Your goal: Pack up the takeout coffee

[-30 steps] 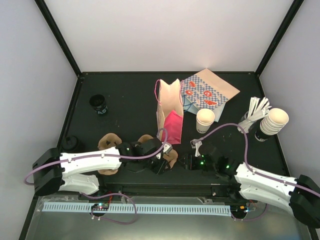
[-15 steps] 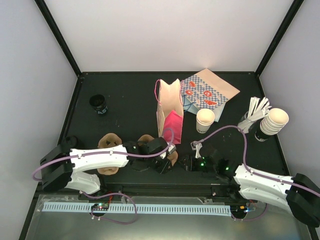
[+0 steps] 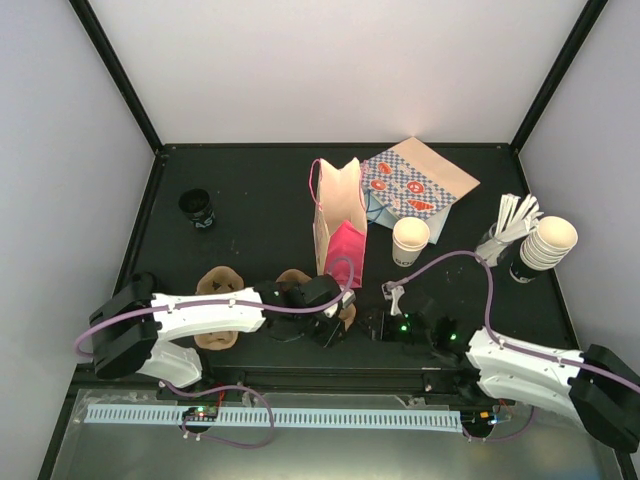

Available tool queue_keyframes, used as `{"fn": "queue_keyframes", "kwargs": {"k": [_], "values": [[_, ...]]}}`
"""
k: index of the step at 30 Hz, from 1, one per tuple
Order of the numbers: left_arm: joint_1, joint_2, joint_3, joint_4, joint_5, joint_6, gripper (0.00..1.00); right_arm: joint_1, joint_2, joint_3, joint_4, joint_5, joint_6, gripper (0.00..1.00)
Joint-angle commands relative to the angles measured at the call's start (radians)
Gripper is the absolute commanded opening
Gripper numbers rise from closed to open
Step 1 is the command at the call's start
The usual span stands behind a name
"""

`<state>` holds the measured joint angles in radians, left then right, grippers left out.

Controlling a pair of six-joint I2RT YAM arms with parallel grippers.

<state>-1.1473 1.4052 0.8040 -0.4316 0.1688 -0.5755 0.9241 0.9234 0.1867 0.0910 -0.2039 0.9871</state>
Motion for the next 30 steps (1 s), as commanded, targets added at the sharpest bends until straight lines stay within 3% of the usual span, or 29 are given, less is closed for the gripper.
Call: {"fn": "queue_keyframes", "kwargs": {"k": [1, 19, 30], "values": [[-0.011, 0.011, 0.045, 0.019, -0.004, 0.027, 0.34, -0.005, -0.058, -0.015, -0.035, 0.062, 0.009, 0.44], [-0.017, 0.111, 0.131, -0.052, -0.07, 0.059, 0.34, -0.005, -0.043, -0.016, -0.042, 0.061, -0.001, 0.41], [-0.021, 0.135, 0.139, -0.05, -0.059, 0.063, 0.39, -0.005, -0.047, -0.018, -0.051, 0.064, -0.007, 0.41]]}}
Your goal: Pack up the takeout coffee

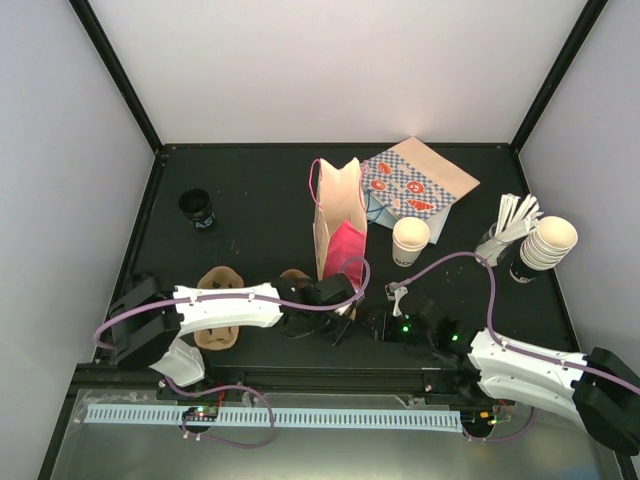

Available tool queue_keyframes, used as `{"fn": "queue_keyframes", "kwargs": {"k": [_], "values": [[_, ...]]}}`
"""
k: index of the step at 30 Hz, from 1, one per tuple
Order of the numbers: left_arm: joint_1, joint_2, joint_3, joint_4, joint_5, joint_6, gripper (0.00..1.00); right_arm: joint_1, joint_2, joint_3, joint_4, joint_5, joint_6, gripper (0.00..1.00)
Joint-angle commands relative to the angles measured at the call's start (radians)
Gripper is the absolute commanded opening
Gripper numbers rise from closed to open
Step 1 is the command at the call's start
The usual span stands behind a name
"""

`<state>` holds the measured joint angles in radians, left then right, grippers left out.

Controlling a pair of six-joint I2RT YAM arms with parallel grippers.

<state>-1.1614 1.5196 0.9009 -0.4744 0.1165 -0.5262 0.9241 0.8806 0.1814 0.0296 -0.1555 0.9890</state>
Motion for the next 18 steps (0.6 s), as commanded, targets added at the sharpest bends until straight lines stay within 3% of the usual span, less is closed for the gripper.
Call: {"fn": "queue_keyframes", "kwargs": {"k": [1, 18], "values": [[-0.007, 0.025, 0.045, -0.008, -0.006, 0.014, 0.39, -0.005, -0.003, -0.012, 0.012, 0.016, -0.01, 0.41], [-0.007, 0.055, 0.072, -0.034, -0.012, 0.017, 0.24, -0.005, 0.005, -0.002, 0.007, 0.016, -0.021, 0.4]]}}
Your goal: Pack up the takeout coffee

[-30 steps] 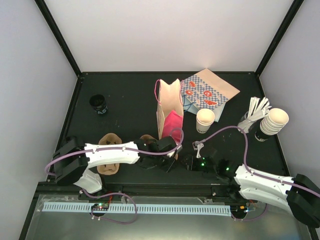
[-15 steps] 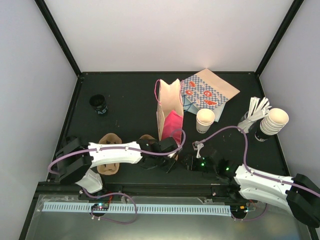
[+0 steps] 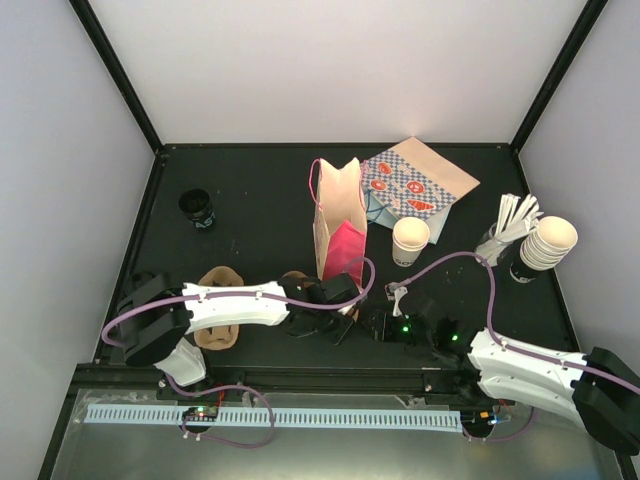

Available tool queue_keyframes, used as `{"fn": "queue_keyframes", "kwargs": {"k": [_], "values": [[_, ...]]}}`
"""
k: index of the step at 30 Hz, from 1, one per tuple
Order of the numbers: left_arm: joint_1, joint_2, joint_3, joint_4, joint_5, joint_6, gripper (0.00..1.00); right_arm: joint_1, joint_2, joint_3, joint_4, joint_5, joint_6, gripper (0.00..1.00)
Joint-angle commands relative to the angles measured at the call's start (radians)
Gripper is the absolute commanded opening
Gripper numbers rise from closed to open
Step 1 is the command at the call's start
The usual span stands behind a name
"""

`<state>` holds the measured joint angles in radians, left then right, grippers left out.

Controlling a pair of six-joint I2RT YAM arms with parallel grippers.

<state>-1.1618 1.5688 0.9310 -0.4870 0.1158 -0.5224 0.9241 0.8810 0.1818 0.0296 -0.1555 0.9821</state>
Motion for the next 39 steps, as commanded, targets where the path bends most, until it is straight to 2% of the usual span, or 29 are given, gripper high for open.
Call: {"fn": "queue_keyframes", "kwargs": {"k": [1, 12, 18, 25, 39], "values": [[-0.007, 0.009, 0.042, -0.021, -0.012, 0.012, 0.23, -0.005, 0.006, 0.0, 0.008, 0.016, -0.014, 0.4], [-0.007, 0.019, 0.054, -0.037, -0.024, 0.017, 0.1, -0.005, 0.026, 0.02, 0.002, 0.013, -0.024, 0.4], [-0.007, 0.015, 0.072, -0.064, -0.029, 0.019, 0.06, -0.005, 0.027, 0.022, 0.001, 0.011, -0.027, 0.4], [-0.003, -0.04, 0.095, -0.099, -0.039, 0.001, 0.05, -0.005, 0.024, 0.021, 0.043, -0.032, -0.032, 0.4], [0.019, -0.138, 0.055, -0.05, 0.006, -0.064, 0.03, -0.005, -0.057, 0.006, 0.076, -0.077, 0.023, 0.4]]}}
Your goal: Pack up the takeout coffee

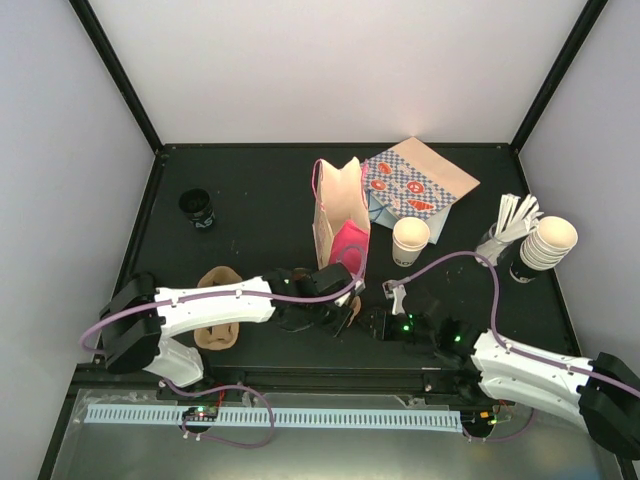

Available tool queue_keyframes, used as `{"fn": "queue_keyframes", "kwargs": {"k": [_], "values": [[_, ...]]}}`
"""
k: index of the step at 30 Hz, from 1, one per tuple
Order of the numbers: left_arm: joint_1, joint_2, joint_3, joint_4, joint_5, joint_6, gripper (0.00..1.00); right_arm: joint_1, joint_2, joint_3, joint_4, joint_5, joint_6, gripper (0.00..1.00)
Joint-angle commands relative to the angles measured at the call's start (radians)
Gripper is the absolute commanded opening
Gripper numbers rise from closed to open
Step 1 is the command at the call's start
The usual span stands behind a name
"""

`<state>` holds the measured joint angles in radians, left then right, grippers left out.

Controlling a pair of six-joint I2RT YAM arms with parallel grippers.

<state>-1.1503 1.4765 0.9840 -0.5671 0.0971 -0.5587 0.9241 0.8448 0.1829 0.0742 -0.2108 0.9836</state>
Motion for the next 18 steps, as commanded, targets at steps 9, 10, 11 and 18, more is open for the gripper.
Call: {"fn": "queue_keyframes", "kwargs": {"k": [9, 10, 11, 18], "values": [[0.013, -0.072, -0.011, 0.044, 0.029, -0.037, 0.03, -0.005, -0.019, 0.018, 0.043, -0.037, 0.03, 0.4], [0.012, -0.073, -0.013, 0.045, 0.03, -0.037, 0.03, -0.005, -0.017, 0.018, 0.044, -0.038, 0.031, 0.4], [0.012, -0.073, -0.014, 0.047, 0.031, -0.038, 0.03, -0.005, -0.016, 0.019, 0.045, -0.038, 0.032, 0.4], [0.014, -0.085, -0.023, 0.059, 0.039, -0.041, 0.03, -0.005, -0.011, 0.026, 0.057, -0.039, 0.042, 0.41]]}}
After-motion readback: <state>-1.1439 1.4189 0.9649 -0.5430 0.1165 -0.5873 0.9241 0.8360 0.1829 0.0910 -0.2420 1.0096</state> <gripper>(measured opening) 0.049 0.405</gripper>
